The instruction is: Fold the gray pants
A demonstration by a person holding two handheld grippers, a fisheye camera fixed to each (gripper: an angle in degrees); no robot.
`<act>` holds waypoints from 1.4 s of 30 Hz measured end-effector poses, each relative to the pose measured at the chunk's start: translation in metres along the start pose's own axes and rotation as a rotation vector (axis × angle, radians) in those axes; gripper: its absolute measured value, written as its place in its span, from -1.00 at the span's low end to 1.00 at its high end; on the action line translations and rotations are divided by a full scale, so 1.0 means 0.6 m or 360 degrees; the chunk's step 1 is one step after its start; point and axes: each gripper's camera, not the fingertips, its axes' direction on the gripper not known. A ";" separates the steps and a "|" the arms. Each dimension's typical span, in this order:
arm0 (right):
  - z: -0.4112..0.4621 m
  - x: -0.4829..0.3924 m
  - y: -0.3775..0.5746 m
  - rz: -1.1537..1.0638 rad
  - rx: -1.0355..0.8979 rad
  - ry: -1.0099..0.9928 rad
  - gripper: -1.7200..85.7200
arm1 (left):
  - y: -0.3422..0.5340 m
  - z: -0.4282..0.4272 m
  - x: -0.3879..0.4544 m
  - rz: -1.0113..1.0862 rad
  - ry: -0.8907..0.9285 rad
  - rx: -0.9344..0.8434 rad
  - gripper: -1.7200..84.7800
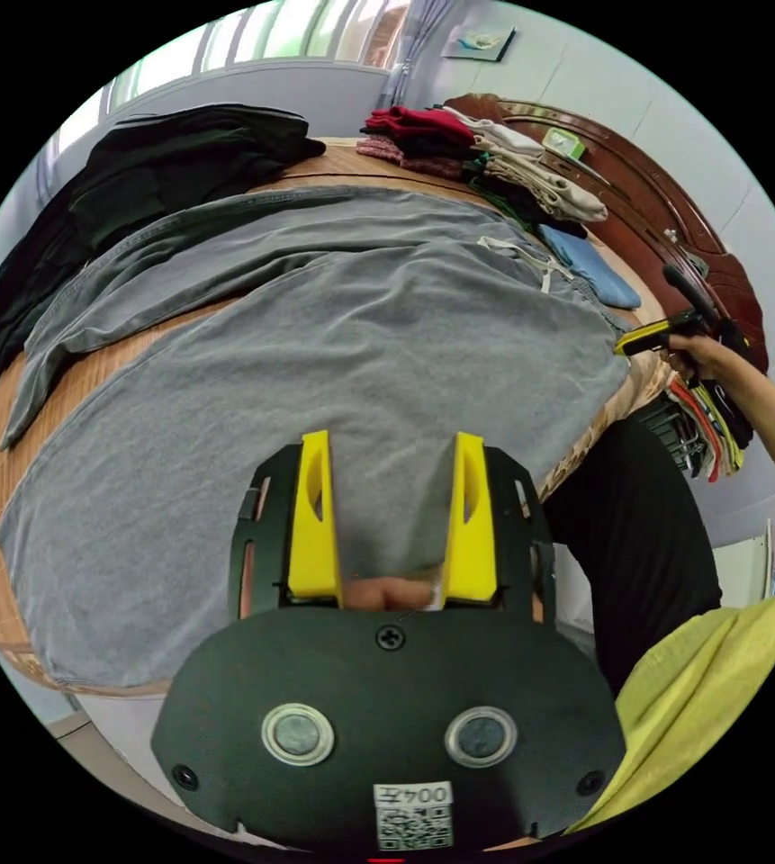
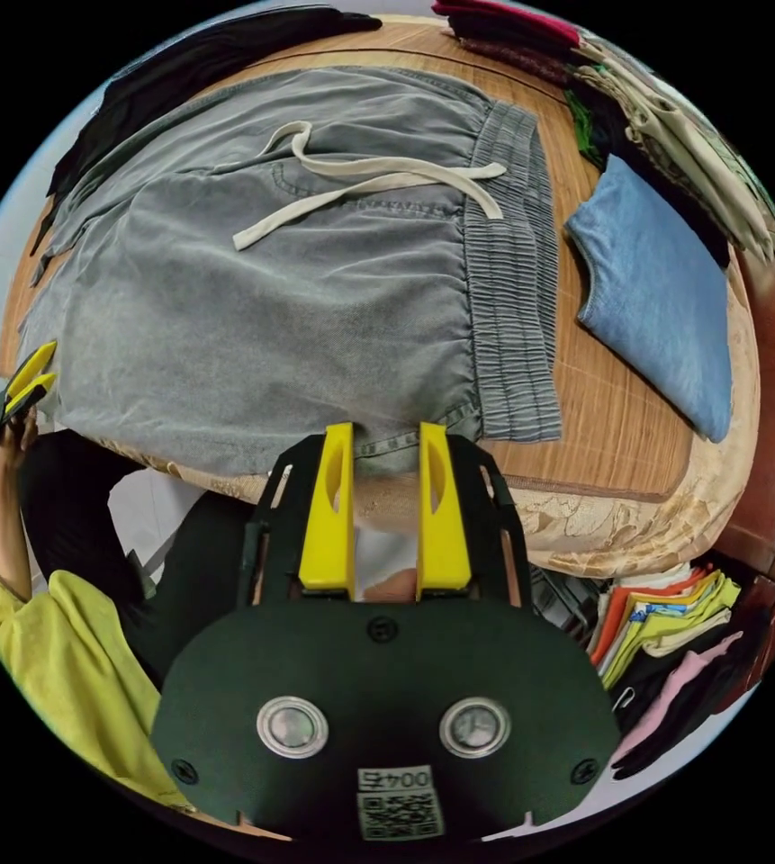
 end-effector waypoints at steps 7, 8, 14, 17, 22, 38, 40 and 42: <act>-0.034 -0.013 0.065 0.0050 0.0217 0.0113 -0.76 | 0.048 -0.074 -0.072 -0.0147 -0.0133 0.0151 -0.62; -0.060 -0.028 0.080 0.0031 0.0363 0.0059 -0.75 | 0.062 -0.096 -0.088 -0.0182 -0.0153 0.0213 -0.63; -0.113 -0.159 0.091 -0.0285 0.0620 -0.0308 -0.70 | 0.122 -0.128 -0.190 -0.0429 0.0003 0.0408 -0.66; -0.108 -0.228 0.071 -0.0402 0.0644 -0.0460 -0.71 | 0.134 -0.126 -0.214 -0.0502 -0.0027 0.0470 -0.67; -0.049 -0.309 0.026 -0.0422 0.0489 -0.0502 -0.78 | 0.132 -0.104 -0.267 -0.0644 -0.0047 0.0462 -0.68; 0.043 -0.301 0.068 -0.0362 0.0479 -0.0320 -0.88 | 0.042 0.002 -0.168 -0.0527 -0.0058 0.0449 -0.75; 0.045 -0.283 0.078 -0.0337 0.0510 -0.0370 -0.89 | 0.034 0.006 -0.144 -0.0490 -0.0072 0.0459 -0.76; 0.047 -0.260 0.084 -0.0299 0.0525 -0.0444 -0.91 | 0.017 -0.006 -0.114 -0.0397 -0.0174 0.0487 -0.76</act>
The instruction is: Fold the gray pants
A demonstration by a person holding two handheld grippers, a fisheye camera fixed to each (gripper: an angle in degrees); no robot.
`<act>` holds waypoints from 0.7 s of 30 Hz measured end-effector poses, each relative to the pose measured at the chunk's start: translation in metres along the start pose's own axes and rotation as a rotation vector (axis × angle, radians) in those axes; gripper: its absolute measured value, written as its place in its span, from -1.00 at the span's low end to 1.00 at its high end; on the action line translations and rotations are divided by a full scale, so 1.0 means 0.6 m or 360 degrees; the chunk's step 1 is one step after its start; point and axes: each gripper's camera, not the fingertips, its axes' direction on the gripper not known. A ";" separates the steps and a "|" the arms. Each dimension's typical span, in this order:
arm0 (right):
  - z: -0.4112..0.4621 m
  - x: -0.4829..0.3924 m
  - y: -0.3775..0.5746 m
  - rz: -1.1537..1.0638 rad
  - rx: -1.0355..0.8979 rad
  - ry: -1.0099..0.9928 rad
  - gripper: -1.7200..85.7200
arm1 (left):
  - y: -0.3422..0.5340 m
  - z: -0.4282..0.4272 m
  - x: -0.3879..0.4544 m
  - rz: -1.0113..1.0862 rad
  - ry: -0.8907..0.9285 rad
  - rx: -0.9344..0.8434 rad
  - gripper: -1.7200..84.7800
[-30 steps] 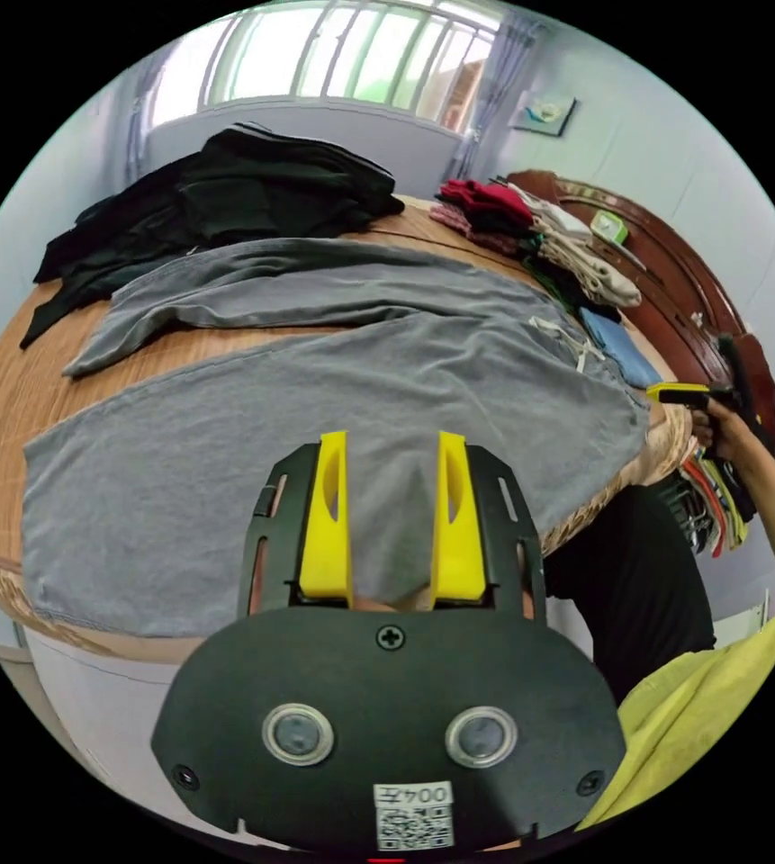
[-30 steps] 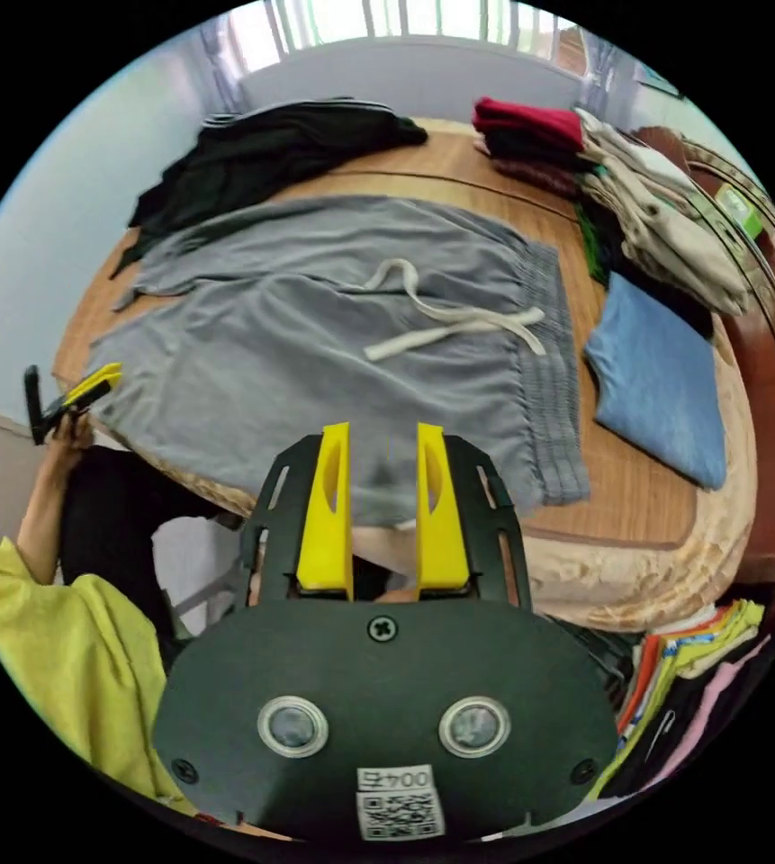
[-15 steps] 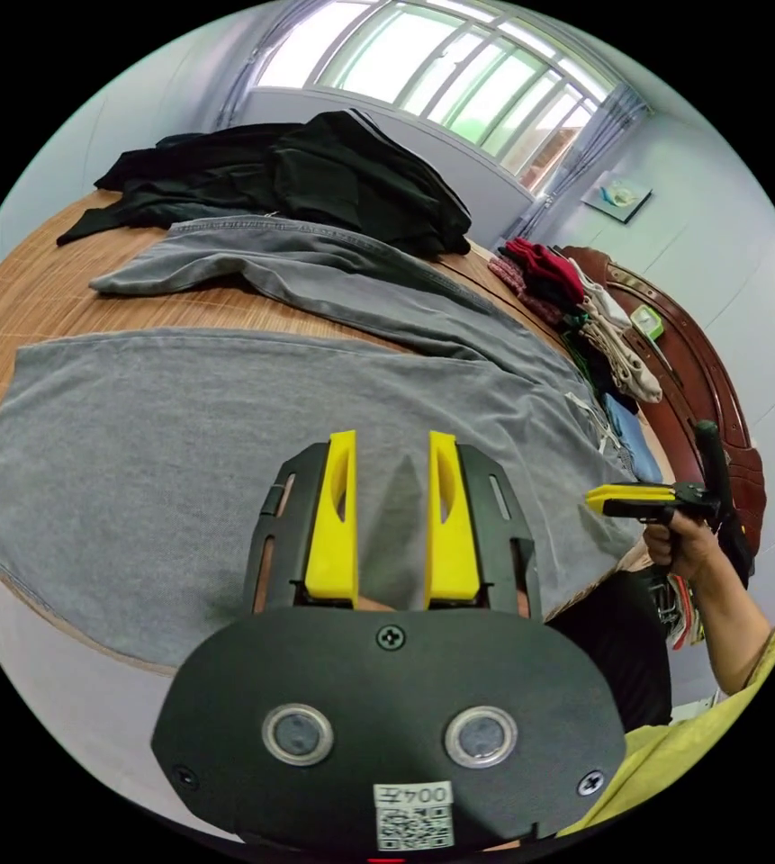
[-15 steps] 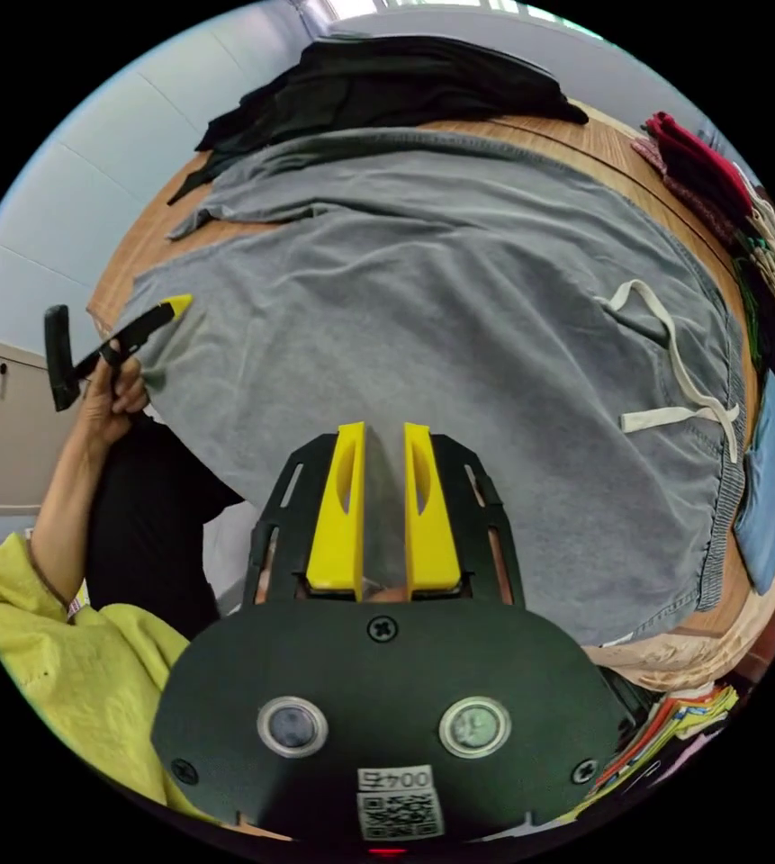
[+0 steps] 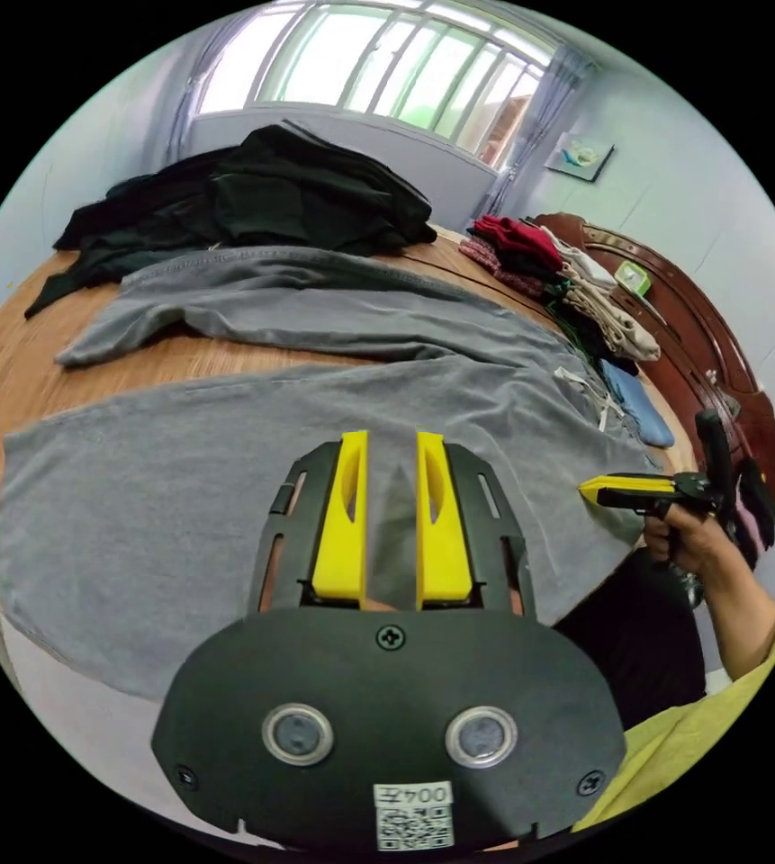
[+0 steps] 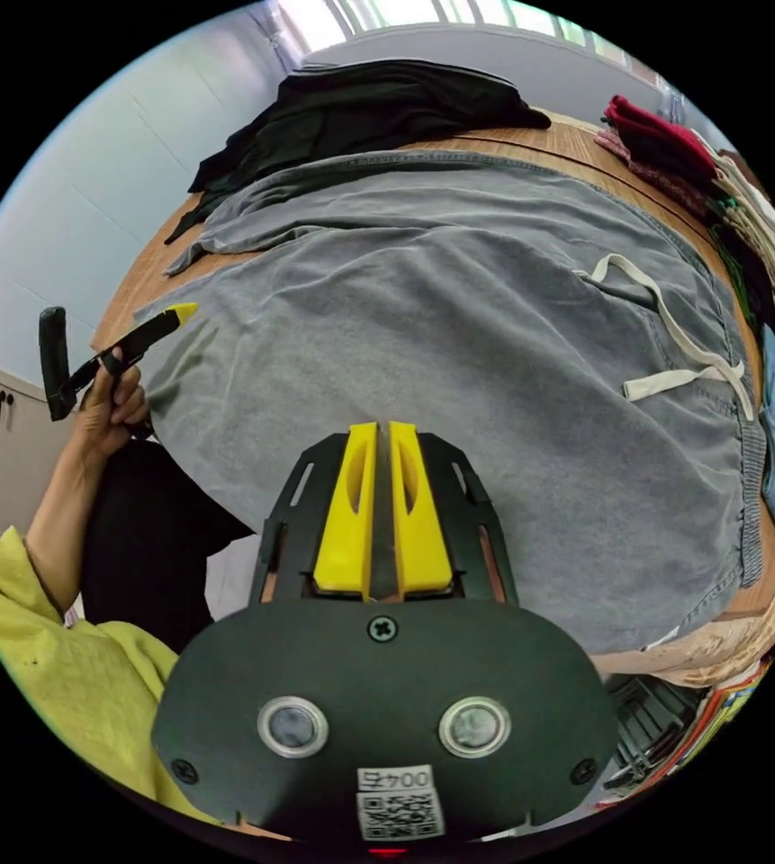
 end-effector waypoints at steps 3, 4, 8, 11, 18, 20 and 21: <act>-0.011 0.035 0.011 0.0053 0.0019 -0.0111 -0.94 | -0.068 0.006 0.056 0.0435 -0.0328 0.0048 -0.76; -0.016 0.046 0.015 0.0053 0.0024 -0.0145 -0.95 | -0.112 0.023 0.066 0.0582 -0.0435 0.0020 -0.76; -0.034 0.074 0.034 0.0040 0.0063 -0.0220 -0.92 | -0.285 0.120 0.047 0.0798 -0.0619 -0.0130 -0.74; -0.055 0.092 0.045 -0.0002 0.0085 -0.0384 -0.85 | -0.367 0.211 0.050 0.0940 -0.0760 -0.0268 -0.71; -0.166 0.163 0.004 -0.0165 0.0327 -0.0532 -0.83 | -0.418 0.376 0.147 0.1313 -0.0869 -0.0497 -0.67; -0.194 0.190 -0.030 -0.0183 0.0319 -0.0585 -0.86 | -0.417 0.427 0.181 0.1416 -0.0901 -0.0587 -0.68; -0.200 0.193 -0.036 -0.0187 0.0326 -0.0592 -0.86 | -0.418 0.437 0.187 0.1428 -0.0907 -0.0608 -0.68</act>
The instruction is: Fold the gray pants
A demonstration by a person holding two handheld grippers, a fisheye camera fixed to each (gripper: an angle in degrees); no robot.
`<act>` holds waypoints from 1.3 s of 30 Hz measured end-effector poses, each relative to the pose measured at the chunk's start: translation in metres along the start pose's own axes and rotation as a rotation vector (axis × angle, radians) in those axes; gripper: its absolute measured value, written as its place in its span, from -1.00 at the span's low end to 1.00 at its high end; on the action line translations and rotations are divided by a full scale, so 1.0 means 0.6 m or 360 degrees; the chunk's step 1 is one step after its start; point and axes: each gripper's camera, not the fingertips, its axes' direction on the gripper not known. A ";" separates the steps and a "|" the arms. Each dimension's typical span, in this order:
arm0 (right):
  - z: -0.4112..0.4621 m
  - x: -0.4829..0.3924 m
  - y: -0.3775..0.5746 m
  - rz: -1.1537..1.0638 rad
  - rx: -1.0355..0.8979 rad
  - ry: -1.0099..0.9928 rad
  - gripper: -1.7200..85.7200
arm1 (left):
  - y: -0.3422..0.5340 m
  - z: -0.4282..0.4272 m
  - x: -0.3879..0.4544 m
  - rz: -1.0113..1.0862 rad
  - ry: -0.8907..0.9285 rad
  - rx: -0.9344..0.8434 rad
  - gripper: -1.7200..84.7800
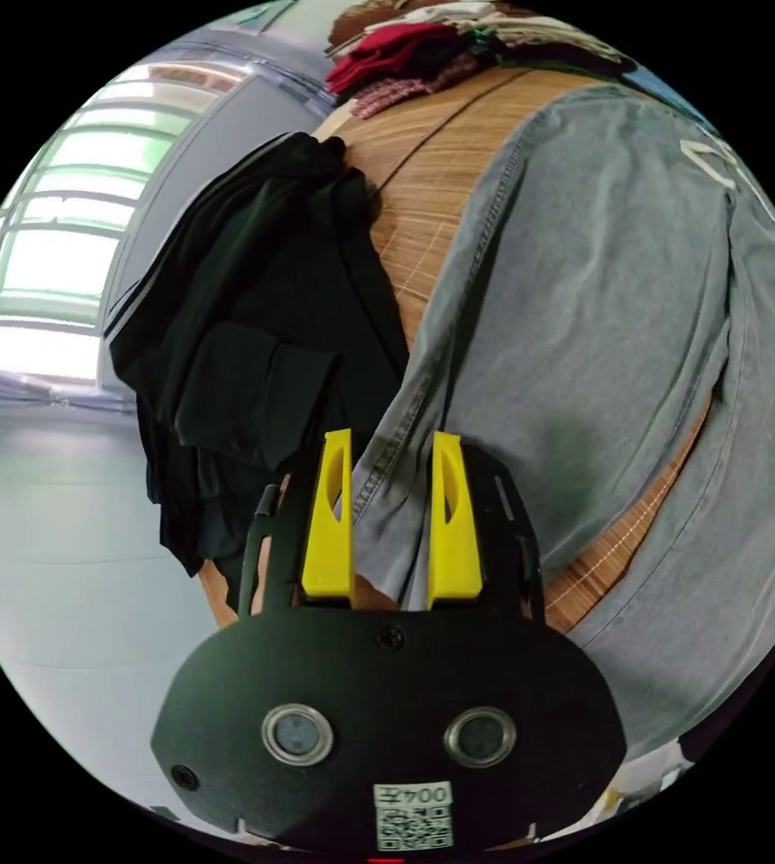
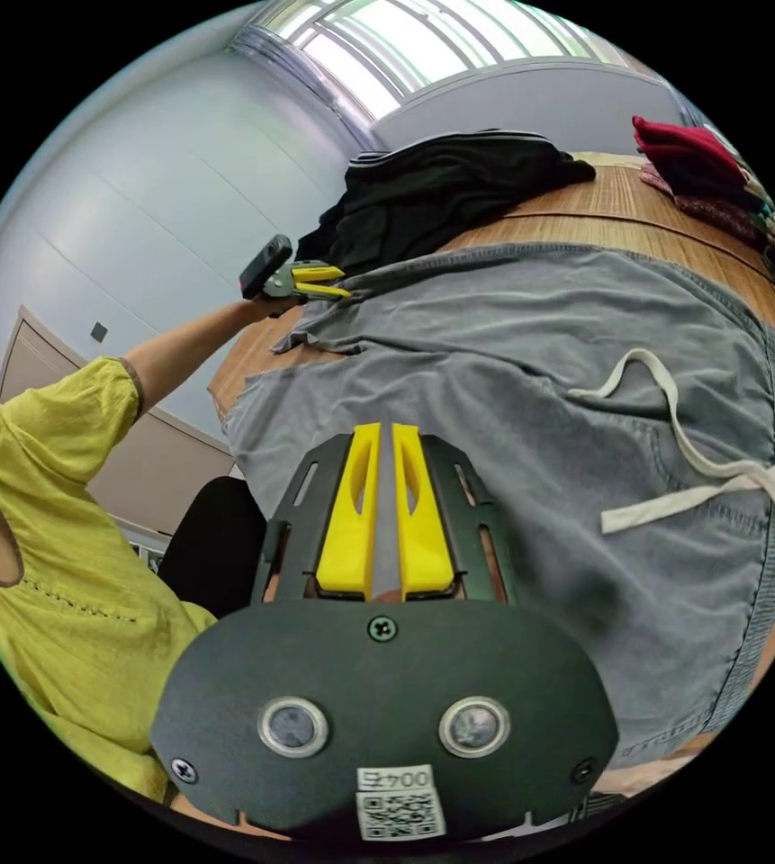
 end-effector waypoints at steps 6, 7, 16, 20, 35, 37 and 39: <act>-0.005 -0.019 -0.023 -0.0026 -0.0004 0.0030 -0.85 | -0.051 0.027 0.016 -0.0027 0.0045 -0.0105 -0.78; -0.002 -0.024 -0.024 -0.0030 -0.0016 0.0031 -0.85 | -0.056 0.026 0.016 -0.0046 0.0069 -0.0122 -0.82; -0.067 -0.052 -0.028 0.0038 0.0046 0.0037 -0.83 | -0.001 -0.203 0.025 -0.0228 -0.0007 0.0114 -0.93; -0.114 -0.072 -0.013 0.0090 0.0103 0.0016 -0.81 | 0.094 -0.424 0.088 -0.0298 -0.0051 0.0331 -0.94; -0.204 0.099 -0.080 0.0898 0.0394 -0.0314 -0.53 | 0.299 -0.599 0.606 -0.0460 -0.0135 0.0452 -0.94; -0.205 0.118 -0.137 0.0923 0.0369 -0.0262 -0.51 | 0.305 -0.610 0.611 -0.0469 -0.0196 0.0494 -0.94; -0.198 0.142 -0.192 0.0974 0.0328 -0.0205 -0.50 | 0.315 -0.623 0.604 -0.0500 -0.0186 0.0550 -0.94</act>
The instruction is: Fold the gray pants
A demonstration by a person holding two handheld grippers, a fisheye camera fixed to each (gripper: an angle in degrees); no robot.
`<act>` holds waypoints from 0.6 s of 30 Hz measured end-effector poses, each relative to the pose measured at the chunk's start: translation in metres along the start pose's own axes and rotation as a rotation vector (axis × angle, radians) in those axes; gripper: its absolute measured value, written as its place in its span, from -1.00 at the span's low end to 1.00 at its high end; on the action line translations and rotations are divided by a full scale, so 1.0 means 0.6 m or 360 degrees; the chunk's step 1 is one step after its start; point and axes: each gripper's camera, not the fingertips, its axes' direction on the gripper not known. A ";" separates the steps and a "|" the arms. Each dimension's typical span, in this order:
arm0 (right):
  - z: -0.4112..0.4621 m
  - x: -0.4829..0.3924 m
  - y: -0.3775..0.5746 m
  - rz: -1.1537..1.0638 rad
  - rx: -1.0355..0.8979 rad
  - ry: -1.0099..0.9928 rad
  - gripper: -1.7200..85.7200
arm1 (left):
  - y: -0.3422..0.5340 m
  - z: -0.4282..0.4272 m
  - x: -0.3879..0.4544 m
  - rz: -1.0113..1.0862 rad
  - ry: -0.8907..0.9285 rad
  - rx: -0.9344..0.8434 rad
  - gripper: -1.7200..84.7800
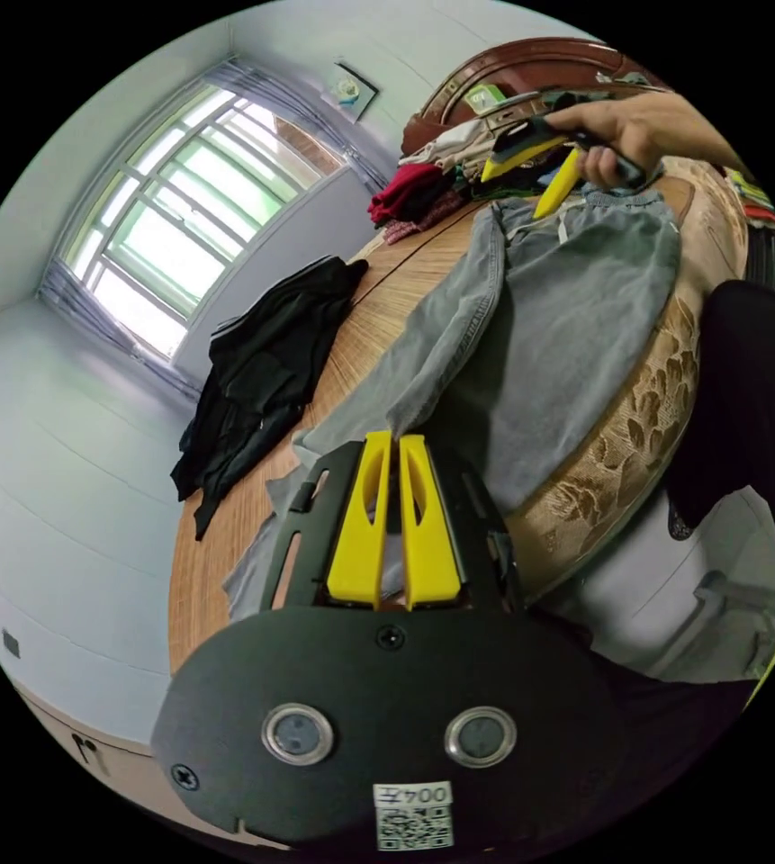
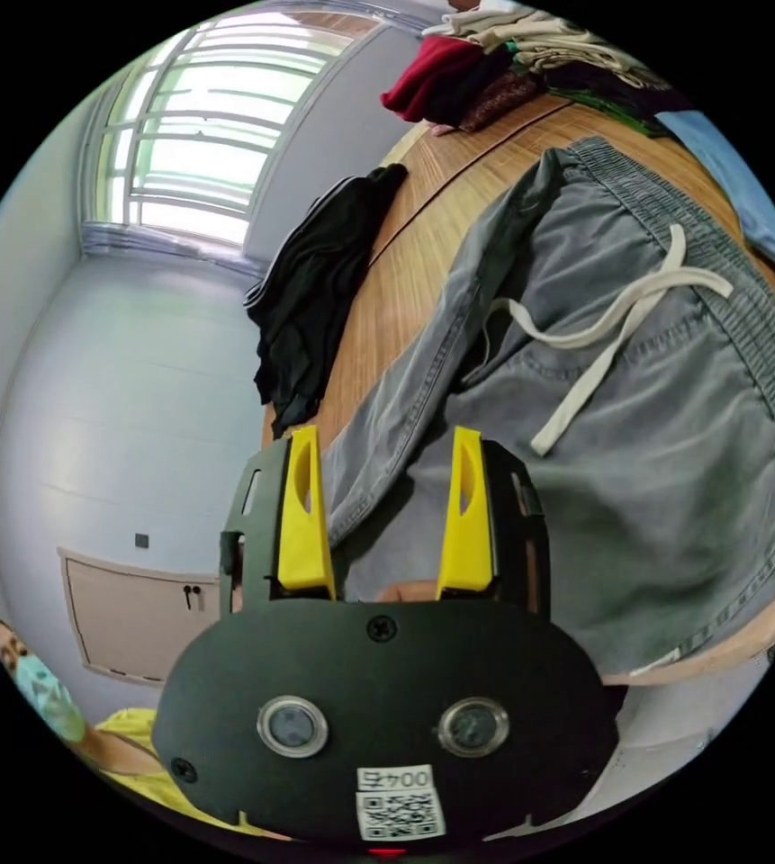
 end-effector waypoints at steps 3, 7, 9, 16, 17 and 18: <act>0.038 -0.002 -0.086 0.0090 -0.0036 0.0073 -0.50 | 0.008 -0.009 -0.026 -0.0096 0.0028 0.0022 -0.93; 0.098 -0.004 -0.184 0.0148 -0.0077 0.0231 -0.51 | 0.012 -0.027 -0.021 -0.0051 -0.0034 0.0072 -0.93; 0.121 -0.008 -0.217 0.0152 -0.0087 0.0282 -0.53 | 0.010 -0.034 -0.012 -0.0006 -0.0061 0.0091 -0.93; 0.165 -0.071 -0.299 0.0007 -0.0166 0.0596 -0.93 | -0.005 -0.040 -0.040 -0.0081 -0.0079 0.0103 -0.93; 0.155 -0.093 -0.297 -0.0062 -0.0151 0.0593 -0.95 | -0.008 -0.040 -0.047 -0.0104 -0.0081 0.0100 -0.93; 0.147 -0.105 -0.294 -0.0089 -0.0135 0.0589 -0.95 | -0.010 -0.040 -0.050 -0.0115 -0.0083 0.0099 -0.93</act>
